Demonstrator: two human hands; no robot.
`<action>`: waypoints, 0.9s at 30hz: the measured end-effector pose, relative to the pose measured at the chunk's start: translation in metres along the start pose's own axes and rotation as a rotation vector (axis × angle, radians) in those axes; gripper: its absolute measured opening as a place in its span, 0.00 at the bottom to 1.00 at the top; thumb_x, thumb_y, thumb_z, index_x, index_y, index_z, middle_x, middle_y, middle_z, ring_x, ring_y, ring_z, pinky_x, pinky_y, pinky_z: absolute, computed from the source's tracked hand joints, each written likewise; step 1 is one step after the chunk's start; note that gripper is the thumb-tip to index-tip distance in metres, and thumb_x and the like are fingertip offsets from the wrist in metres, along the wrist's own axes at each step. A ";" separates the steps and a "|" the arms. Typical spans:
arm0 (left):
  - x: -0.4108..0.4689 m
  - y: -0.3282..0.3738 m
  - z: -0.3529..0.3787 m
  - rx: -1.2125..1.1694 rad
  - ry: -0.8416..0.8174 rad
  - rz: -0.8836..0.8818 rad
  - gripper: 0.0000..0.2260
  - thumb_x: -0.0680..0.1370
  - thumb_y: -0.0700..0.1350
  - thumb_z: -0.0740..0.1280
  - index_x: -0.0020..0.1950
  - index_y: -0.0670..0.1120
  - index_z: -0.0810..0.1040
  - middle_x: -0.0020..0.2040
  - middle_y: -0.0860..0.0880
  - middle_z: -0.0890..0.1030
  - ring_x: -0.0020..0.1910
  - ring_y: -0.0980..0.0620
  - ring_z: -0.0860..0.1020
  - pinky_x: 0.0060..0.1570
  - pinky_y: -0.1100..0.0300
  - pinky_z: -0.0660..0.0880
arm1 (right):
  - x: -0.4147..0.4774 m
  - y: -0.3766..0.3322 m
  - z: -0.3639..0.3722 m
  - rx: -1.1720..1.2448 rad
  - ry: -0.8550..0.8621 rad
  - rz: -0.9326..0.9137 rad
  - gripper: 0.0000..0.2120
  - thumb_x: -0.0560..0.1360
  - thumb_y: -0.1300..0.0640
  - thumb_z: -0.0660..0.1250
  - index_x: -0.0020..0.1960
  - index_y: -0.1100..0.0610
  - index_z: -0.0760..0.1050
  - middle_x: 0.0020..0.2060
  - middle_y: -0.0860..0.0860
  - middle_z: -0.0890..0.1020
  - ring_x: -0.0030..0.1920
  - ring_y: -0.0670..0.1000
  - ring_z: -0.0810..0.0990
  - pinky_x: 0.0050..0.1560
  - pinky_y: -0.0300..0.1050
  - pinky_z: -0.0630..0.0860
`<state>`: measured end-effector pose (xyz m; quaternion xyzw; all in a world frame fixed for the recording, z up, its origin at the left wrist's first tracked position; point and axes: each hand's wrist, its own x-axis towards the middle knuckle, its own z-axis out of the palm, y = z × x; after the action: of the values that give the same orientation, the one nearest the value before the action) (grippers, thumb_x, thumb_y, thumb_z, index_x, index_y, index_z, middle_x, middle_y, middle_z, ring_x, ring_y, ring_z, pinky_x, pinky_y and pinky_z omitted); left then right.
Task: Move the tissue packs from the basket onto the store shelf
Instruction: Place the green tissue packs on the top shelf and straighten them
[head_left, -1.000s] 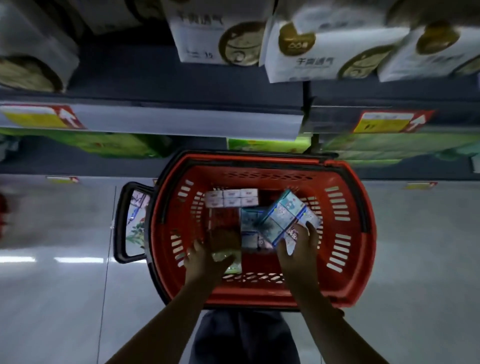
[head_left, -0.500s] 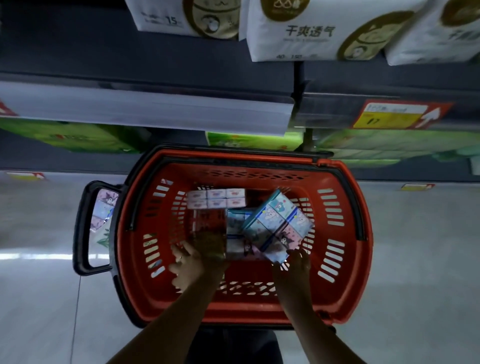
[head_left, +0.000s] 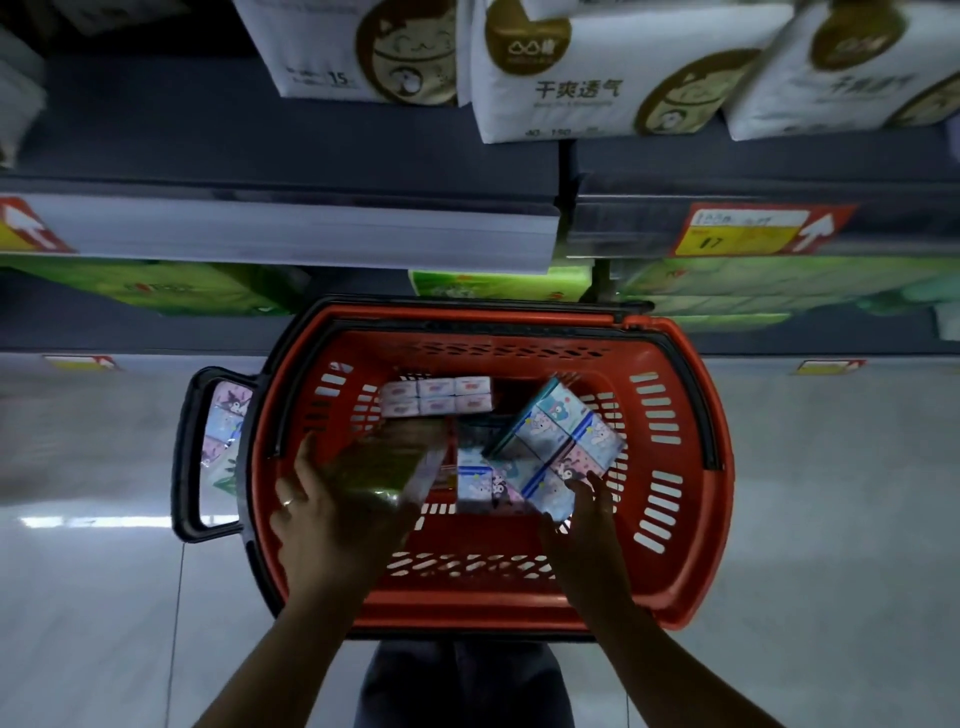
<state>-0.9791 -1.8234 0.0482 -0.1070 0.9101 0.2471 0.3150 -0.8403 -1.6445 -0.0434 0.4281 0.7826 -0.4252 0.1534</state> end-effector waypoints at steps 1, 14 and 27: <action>0.000 -0.003 -0.009 -0.004 -0.024 0.086 0.61 0.51 0.74 0.70 0.76 0.52 0.49 0.70 0.39 0.64 0.67 0.32 0.66 0.63 0.36 0.67 | 0.000 -0.002 0.001 0.026 0.020 -0.047 0.30 0.76 0.45 0.62 0.71 0.59 0.61 0.71 0.59 0.63 0.68 0.57 0.69 0.61 0.47 0.74; -0.041 -0.009 -0.071 0.013 -0.177 0.897 0.49 0.55 0.54 0.76 0.72 0.64 0.56 0.65 0.62 0.66 0.63 0.55 0.70 0.53 0.57 0.72 | 0.012 -0.045 -0.018 1.238 -0.207 0.667 0.16 0.75 0.41 0.62 0.53 0.52 0.75 0.50 0.57 0.79 0.50 0.58 0.78 0.46 0.56 0.77; -0.036 0.010 -0.071 -0.759 -0.373 0.236 0.51 0.52 0.64 0.79 0.71 0.68 0.60 0.67 0.61 0.74 0.66 0.56 0.74 0.57 0.46 0.77 | -0.013 -0.029 -0.063 1.142 -0.091 0.465 0.16 0.70 0.48 0.72 0.52 0.57 0.77 0.48 0.56 0.82 0.48 0.53 0.82 0.44 0.46 0.82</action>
<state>-0.9914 -1.8499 0.1224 -0.0638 0.6881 0.6137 0.3819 -0.8484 -1.6092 0.0170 0.5834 0.3104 -0.7502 0.0218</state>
